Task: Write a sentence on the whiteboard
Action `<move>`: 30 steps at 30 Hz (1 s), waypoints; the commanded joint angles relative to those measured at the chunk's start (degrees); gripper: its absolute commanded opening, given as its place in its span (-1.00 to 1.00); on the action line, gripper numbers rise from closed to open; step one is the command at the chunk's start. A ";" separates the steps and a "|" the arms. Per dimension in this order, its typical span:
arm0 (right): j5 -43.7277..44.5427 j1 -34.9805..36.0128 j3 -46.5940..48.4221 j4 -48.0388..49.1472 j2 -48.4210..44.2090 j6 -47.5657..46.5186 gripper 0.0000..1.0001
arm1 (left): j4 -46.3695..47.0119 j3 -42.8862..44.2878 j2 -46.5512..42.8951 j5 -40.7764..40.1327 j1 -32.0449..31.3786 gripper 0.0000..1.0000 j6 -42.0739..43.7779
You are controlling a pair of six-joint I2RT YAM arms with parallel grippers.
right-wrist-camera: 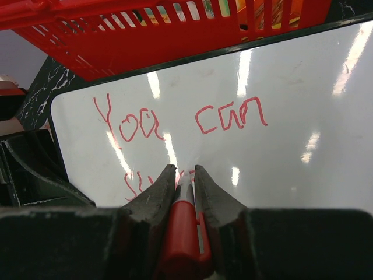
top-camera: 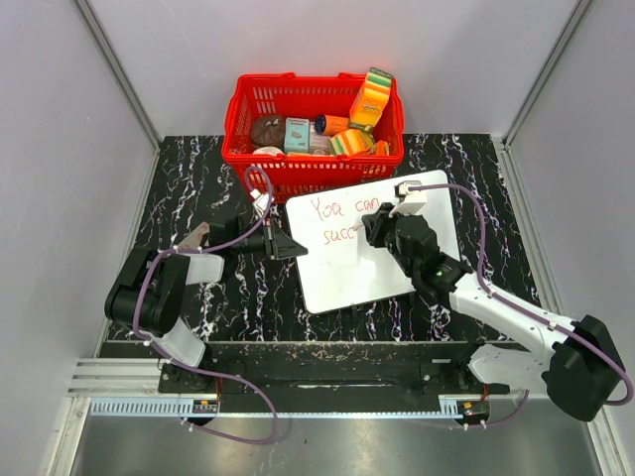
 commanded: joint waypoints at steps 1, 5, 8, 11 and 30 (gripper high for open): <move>-1.55 -0.45 0.65 -1.02 -0.01 1.14 -1.00 | 2.79 0.71 0.30 -0.11 -1.01 -1.00 4.86; -1.72 -0.36 -1.20 -2.26 -1.77 2.19 -1.00 | 2.79 0.71 0.39 -0.11 -1.01 -1.00 4.94; -1.46 -0.36 -2.60 -3.40 -2.92 2.63 -1.00 | 2.70 0.71 0.30 -0.19 -1.01 -1.00 4.94; -0.58 -0.36 -3.48 -4.28 -3.71 2.81 -1.00 | 2.79 0.62 0.31 -0.19 -1.01 -1.00 4.85; 3.90 -1.59 -1.02 -2.61 -7.84 -0.18 -1.00 | 2.79 0.62 0.22 -0.20 -1.01 -1.00 4.86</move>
